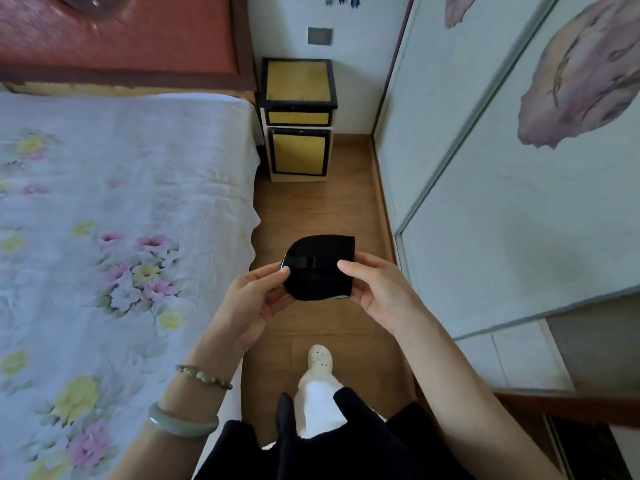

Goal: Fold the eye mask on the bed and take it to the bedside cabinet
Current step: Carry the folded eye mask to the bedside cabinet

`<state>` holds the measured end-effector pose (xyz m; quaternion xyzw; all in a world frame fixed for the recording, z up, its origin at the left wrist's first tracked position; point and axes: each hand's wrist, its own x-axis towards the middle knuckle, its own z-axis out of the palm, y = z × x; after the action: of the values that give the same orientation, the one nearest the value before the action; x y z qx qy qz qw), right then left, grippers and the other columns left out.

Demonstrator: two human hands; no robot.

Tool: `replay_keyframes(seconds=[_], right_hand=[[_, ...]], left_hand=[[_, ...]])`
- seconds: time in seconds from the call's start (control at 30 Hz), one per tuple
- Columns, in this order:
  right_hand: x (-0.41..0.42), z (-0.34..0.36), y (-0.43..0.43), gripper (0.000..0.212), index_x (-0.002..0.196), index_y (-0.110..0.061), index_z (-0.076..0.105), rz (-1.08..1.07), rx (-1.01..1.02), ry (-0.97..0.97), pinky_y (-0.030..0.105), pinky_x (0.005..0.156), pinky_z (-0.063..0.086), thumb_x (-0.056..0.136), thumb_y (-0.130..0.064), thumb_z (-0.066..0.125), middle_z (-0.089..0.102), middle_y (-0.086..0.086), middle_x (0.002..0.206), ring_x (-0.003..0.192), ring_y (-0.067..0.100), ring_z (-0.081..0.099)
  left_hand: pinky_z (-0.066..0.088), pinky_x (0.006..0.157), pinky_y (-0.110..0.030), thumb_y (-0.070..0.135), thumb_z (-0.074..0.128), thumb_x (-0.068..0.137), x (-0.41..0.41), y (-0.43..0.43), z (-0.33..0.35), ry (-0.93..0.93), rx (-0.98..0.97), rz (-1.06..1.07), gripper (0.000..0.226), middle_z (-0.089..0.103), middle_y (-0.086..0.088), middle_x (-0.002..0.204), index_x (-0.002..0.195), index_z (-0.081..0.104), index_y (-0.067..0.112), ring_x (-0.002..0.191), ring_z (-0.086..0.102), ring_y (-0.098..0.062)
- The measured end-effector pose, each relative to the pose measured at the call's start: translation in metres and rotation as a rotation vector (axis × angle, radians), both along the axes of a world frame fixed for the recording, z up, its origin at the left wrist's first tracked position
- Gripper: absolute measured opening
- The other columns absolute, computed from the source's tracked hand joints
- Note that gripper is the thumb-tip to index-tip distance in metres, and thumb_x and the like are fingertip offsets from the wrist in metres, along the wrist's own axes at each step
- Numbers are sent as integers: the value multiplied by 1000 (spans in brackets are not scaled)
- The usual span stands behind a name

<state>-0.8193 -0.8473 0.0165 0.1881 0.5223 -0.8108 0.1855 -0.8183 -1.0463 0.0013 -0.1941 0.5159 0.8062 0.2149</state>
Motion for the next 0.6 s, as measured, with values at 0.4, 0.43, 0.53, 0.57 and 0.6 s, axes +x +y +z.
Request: replay_keyframes(seconds=[0.4,0.43,0.53,0.57,0.6], right_hand=[[-231,3,-5,24,104,-7,68,86,21,-52,29,68,57,81,-2,66,74,10,98,93,24,70],[-249,2,-8,24,104,-7,68,92,18,-57,29,68,57,81,-2,66,74,10,98,93,24,70],[-308,0,-20,24,105,-5,67,89,8,-61,28,67,57,81,-2,66,74,11,98,93,24,70],[-327,0,-25,25,106,-5,67,83,0,-61,28,68,57,81,-2,66,74,11,99,93,24,70],[-346,0,-30,26,107,-4,67,74,-10,-63,28,69,57,81,-3,66,74,12,100,94,24,70]], left_hand=[[59,65,-26,5,54,92,-216,-7,4,-31,21,58,19,76,-11,93,102,70,3,84,74,-19],[59,65,-26,4,54,92,-233,-11,3,-30,14,58,19,76,-11,92,101,71,3,82,74,-19],[59,64,-25,3,53,92,-291,-23,0,-22,7,51,20,77,-9,88,98,71,5,79,74,-18],[59,65,-25,3,52,93,-312,-28,0,-16,8,41,20,77,-9,88,98,71,5,79,74,-17],[59,66,-25,3,52,93,-333,-32,1,-10,8,32,21,77,-8,87,97,72,5,78,74,-17]])
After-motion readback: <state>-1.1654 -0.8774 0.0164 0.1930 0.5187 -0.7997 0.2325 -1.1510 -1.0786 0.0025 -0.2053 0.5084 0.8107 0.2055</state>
